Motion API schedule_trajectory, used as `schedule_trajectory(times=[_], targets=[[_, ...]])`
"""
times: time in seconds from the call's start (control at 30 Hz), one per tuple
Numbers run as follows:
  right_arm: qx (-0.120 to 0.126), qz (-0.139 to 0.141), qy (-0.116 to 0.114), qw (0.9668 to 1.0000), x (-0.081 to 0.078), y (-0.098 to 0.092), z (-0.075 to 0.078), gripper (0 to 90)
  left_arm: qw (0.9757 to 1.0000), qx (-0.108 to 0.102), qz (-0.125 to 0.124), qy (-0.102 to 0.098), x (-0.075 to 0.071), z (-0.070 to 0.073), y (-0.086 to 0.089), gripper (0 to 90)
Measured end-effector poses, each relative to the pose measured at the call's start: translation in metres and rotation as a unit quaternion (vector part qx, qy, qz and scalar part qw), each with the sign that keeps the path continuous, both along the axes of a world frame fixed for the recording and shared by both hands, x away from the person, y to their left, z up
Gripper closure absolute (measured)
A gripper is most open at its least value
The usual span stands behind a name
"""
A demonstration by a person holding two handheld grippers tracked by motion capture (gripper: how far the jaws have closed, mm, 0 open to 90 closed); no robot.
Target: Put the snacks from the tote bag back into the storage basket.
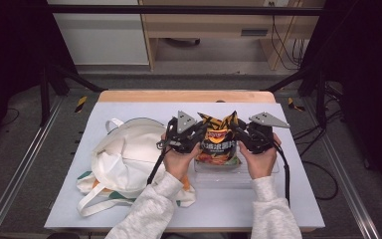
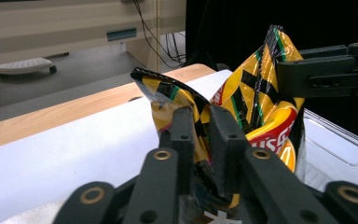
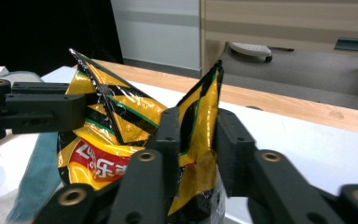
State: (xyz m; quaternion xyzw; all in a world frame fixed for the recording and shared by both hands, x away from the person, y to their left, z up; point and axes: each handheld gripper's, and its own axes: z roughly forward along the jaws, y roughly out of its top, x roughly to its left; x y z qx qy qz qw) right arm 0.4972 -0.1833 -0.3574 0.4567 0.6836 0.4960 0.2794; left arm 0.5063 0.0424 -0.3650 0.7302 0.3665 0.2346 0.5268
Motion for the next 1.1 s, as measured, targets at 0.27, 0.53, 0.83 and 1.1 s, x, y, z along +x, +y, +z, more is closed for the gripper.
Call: schedule_trajectory(times=[0.27, 0.53, 0.83, 1.1], targets=[[-0.011, -0.014, -0.025, 0.9995, 0.004, 0.002, -0.003, 48.7, 1.0, -0.005, 0.007, -0.004, 0.005, -0.001, 0.004, 61.7], [-0.003, -0.021, -0.046, 0.9987, 0.001, -0.002, 0.002, 40.4, 0.9999, -0.008, 0.007, -0.01, 0.004, 0.003, 0.01, 50.4], [0.014, -0.022, -0.06, 0.9979, -0.006, -0.008, 0.01, 36.0, 0.9999, -0.004, -0.003, -0.016, 0.0, 0.01, 0.024, 44.3], [0.011, -0.018, -0.066, 0.9976, -0.016, -0.012, 0.016, 29.5, 0.9997, 0.005, -0.02, -0.011, -0.007, 0.013, 0.054, 39.2]])
